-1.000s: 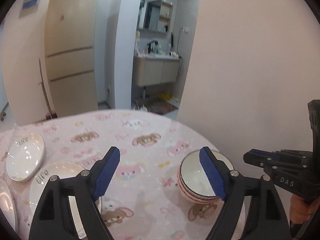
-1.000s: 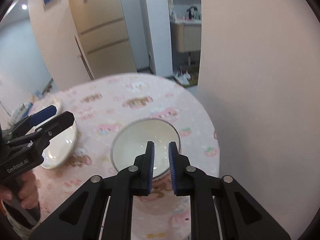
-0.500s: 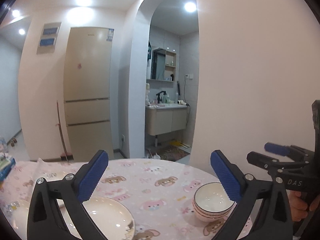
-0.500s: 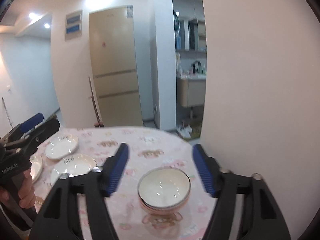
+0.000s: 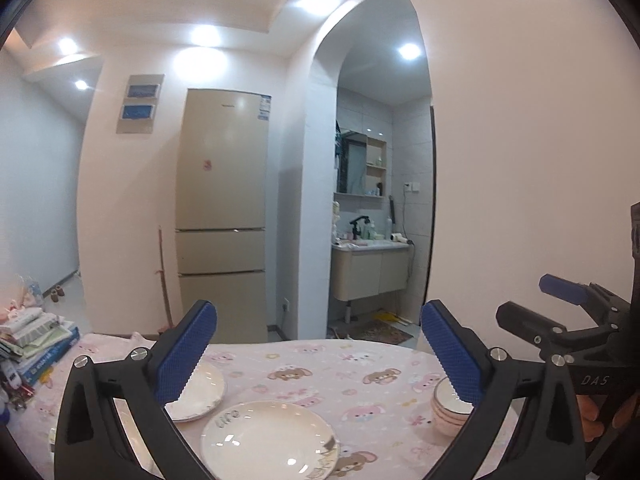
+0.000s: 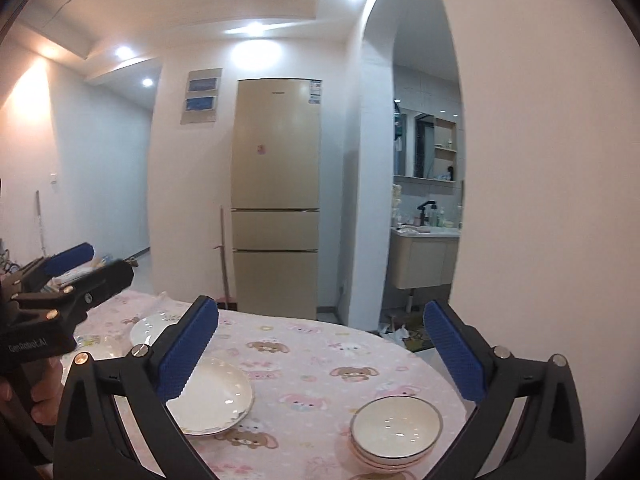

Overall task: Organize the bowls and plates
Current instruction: 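Withdraw both tools up and away from the bowl stack, then move the left tool to a white 'Life' plate rim while the right tool approaches it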

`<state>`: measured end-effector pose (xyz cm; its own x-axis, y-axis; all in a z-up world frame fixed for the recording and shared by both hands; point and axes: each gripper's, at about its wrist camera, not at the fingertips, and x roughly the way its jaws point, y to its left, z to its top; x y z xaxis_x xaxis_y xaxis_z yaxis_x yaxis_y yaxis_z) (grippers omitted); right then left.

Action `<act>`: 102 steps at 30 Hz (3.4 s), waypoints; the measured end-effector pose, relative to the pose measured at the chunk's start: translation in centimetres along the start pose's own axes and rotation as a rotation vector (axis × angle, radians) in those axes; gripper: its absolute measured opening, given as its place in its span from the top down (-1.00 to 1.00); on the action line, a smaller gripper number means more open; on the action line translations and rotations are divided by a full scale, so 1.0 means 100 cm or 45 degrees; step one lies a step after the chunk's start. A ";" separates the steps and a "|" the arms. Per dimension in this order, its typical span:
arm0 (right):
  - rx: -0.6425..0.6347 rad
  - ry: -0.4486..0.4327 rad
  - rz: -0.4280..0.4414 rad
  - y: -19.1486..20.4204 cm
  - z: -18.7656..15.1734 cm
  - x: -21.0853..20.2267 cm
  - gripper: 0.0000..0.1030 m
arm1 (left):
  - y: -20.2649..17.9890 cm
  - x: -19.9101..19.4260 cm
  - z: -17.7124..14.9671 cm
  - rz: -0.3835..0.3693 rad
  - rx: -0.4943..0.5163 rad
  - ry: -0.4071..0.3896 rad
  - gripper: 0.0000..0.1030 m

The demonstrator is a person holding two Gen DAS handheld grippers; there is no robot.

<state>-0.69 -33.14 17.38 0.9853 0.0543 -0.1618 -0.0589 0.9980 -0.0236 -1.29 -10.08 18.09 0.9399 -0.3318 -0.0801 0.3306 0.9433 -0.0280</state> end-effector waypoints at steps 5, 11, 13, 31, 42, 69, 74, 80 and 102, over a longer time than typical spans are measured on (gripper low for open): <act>0.038 -0.001 0.091 0.025 -0.004 0.005 -0.99 | 0.024 -0.021 -0.008 0.067 0.013 -0.022 -1.00; 0.078 0.009 0.179 0.047 -0.019 0.022 -0.99 | 0.055 -0.036 -0.030 0.197 0.016 -0.072 -1.00; 0.069 -0.006 0.166 0.058 -0.027 0.030 -0.99 | 0.065 -0.033 -0.040 0.207 0.017 -0.057 -1.00; -0.014 -0.211 0.057 0.109 -0.122 0.086 -0.99 | 0.096 0.023 -0.166 0.255 0.030 0.067 -1.00; 0.101 -0.008 0.158 0.090 -0.134 0.108 -0.99 | 0.105 0.042 -0.192 0.246 -0.038 0.274 -1.00; 0.491 0.675 0.157 0.035 -0.180 0.200 -0.77 | 0.150 0.110 -0.214 0.077 -0.403 0.802 -0.74; 0.473 0.738 0.202 0.042 -0.185 0.206 -0.47 | 0.156 0.112 -0.212 0.110 -0.421 0.816 -0.26; 0.469 0.775 0.224 0.039 -0.174 0.214 -0.36 | 0.170 0.132 -0.199 0.129 -0.517 0.950 0.11; 0.579 1.153 0.499 0.029 -0.181 0.283 0.21 | 0.179 0.183 -0.226 -0.033 -0.662 1.090 0.49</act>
<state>24.16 -29.28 -5.15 0.4161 0.5133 -0.7506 -0.0946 0.8454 0.5257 19.88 0.75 -6.34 0.4877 -0.4331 -0.7580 0.0797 0.8867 -0.4553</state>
